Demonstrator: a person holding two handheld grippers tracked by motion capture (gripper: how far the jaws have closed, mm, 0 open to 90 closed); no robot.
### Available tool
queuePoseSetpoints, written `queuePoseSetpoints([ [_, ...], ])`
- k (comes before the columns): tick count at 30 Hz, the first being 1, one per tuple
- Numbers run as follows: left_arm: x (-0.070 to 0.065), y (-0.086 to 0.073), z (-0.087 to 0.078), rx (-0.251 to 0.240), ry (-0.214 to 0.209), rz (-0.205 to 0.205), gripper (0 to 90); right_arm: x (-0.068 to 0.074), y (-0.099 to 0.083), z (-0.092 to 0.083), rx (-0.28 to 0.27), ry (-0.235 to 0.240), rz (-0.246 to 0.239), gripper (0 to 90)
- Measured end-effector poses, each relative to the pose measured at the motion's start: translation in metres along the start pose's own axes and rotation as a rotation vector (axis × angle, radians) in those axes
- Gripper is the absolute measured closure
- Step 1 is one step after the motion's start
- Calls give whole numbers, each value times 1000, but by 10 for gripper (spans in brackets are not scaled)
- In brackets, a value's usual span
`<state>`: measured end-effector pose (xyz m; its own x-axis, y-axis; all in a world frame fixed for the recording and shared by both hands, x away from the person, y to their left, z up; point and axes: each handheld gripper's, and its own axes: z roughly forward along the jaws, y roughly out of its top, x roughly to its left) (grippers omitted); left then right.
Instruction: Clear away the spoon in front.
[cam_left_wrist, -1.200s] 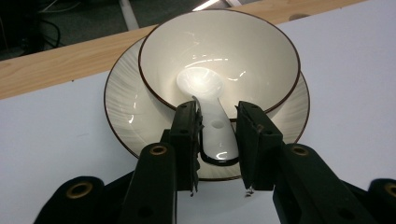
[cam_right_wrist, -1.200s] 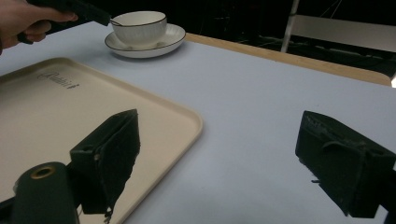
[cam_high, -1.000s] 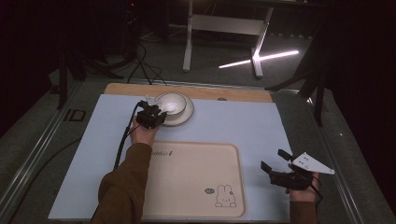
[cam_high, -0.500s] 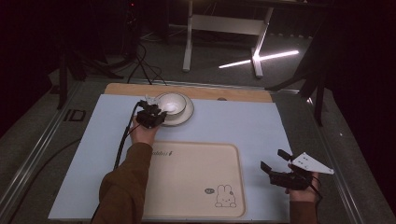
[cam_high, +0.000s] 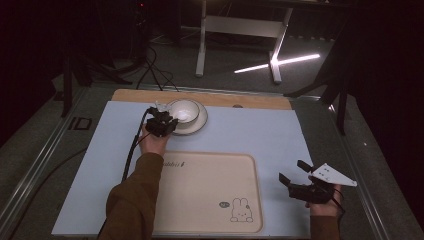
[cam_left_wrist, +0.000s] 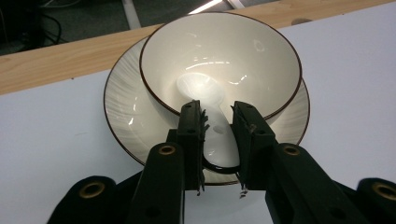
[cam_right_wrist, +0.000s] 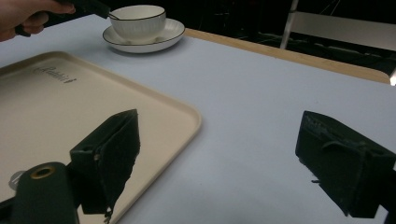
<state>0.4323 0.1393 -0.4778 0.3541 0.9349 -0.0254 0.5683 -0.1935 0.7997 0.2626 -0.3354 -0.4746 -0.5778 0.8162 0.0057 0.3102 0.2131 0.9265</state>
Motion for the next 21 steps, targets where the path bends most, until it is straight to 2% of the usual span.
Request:
queuePoseSetpoints([
  [13, 1, 4, -8, -13, -2, -6, 743, 0, 0, 0, 0, 0, -1, 136],
  [21, 2, 8, -17, -37, -14, -26, 744, 0, 0, 0, -1, -1, -1, 136],
])
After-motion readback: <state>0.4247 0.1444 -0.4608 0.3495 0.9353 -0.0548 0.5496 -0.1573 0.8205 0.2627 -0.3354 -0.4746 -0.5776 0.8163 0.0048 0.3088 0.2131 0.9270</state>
